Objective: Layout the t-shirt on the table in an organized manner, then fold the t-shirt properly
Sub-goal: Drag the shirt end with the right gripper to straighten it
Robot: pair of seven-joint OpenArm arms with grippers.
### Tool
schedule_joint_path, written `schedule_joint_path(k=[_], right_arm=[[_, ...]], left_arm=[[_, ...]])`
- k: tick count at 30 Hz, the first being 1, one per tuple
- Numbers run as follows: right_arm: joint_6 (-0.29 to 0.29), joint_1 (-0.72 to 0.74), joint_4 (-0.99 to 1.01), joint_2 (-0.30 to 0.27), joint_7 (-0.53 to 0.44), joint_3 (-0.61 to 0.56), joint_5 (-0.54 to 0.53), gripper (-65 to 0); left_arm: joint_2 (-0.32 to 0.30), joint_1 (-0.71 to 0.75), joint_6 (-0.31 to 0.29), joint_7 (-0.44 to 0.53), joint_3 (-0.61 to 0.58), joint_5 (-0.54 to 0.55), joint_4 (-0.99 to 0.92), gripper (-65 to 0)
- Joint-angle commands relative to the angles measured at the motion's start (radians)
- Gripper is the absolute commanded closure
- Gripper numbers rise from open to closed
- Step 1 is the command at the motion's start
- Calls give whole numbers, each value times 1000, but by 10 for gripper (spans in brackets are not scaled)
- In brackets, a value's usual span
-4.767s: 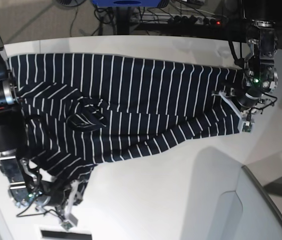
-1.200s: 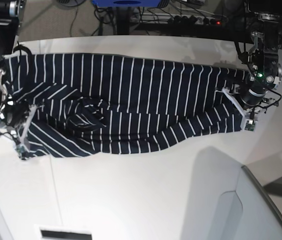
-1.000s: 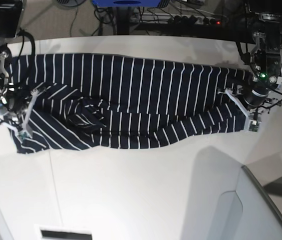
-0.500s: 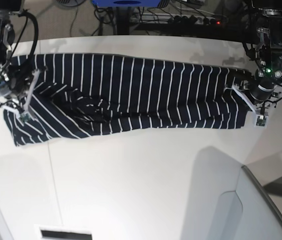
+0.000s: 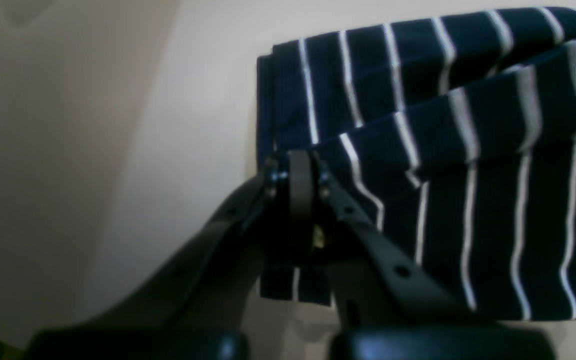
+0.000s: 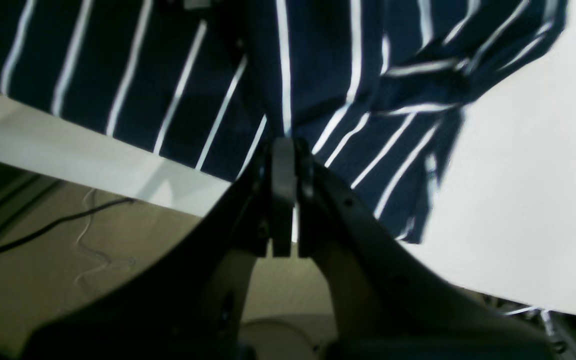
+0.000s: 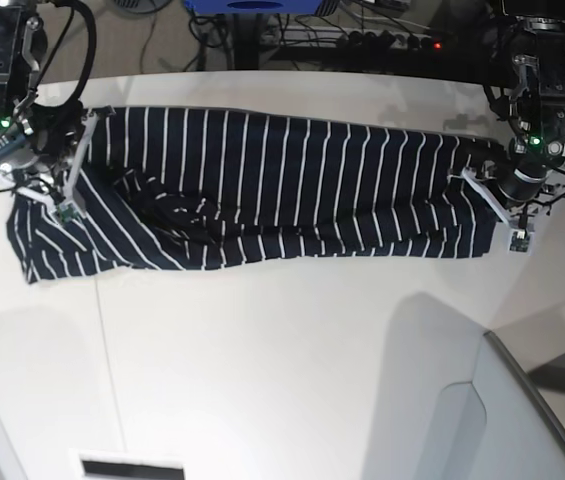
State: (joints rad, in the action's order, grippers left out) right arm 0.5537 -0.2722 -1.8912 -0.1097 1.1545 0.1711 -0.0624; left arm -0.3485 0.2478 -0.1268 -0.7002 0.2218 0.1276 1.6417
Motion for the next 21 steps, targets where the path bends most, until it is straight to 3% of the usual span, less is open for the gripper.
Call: schedule_joint_path(k=[1, 21], right_arm=[[-2, 4, -17, -5, 6, 2, -1, -2], [-1, -42, -58, 97, 54, 2, -3, -2]], left_arm=[[-14, -6, 9, 15, 6, -7, 15, 0], [-22, -18, 9, 20, 6, -9, 15, 0]])
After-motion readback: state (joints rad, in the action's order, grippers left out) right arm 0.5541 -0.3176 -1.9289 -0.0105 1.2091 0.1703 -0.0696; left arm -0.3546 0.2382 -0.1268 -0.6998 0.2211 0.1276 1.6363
